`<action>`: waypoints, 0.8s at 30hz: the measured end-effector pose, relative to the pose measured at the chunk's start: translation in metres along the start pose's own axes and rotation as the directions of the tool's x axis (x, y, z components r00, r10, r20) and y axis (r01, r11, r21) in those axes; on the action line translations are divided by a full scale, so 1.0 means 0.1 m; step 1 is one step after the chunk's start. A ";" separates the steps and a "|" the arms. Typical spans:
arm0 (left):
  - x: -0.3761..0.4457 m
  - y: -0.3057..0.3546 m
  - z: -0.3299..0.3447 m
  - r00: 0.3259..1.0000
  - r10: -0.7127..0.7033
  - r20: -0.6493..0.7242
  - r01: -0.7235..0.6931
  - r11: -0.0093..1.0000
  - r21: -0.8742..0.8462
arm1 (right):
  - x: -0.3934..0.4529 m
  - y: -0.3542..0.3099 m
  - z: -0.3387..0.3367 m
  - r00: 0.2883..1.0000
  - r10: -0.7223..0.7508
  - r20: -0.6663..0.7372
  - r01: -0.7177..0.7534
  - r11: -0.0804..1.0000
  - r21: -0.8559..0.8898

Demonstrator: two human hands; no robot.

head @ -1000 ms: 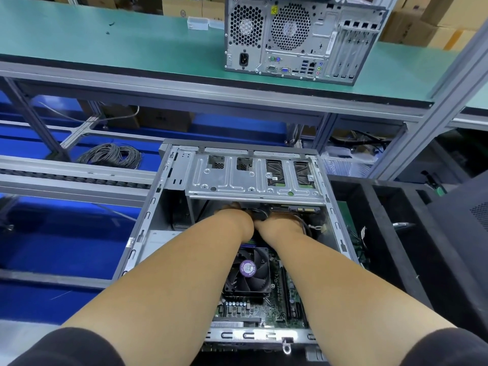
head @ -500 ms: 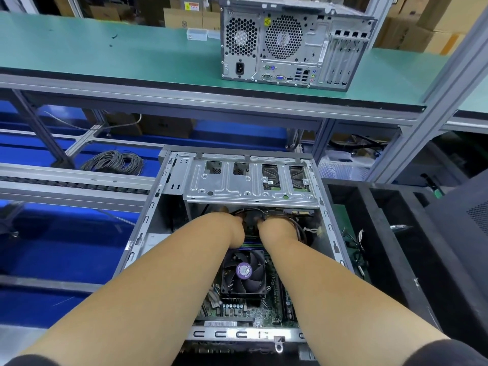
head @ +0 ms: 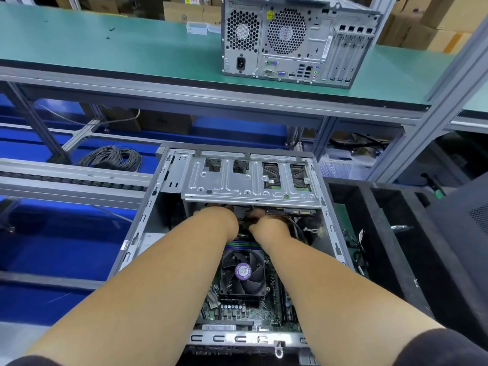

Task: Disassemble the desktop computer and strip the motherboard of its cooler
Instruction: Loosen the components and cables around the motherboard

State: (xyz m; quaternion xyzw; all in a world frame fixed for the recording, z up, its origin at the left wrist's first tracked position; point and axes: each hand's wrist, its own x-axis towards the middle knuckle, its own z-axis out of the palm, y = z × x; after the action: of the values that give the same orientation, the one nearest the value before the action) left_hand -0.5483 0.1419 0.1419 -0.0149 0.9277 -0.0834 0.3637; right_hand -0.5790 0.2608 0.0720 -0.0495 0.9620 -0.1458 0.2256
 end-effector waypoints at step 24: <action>0.01 0.01 0.01 0.994 0.084 -0.072 -0.080 0.996 0.049 | -0.09 0.07 0.08 0.980 -0.159 -0.122 0.170 0.981 0.092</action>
State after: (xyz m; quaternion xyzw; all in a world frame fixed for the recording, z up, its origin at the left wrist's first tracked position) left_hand -0.5483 0.1423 0.1408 0.0346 0.9382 -0.0900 0.3324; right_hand -0.5676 0.2671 0.0672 -0.1090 0.9572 -0.2156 0.1597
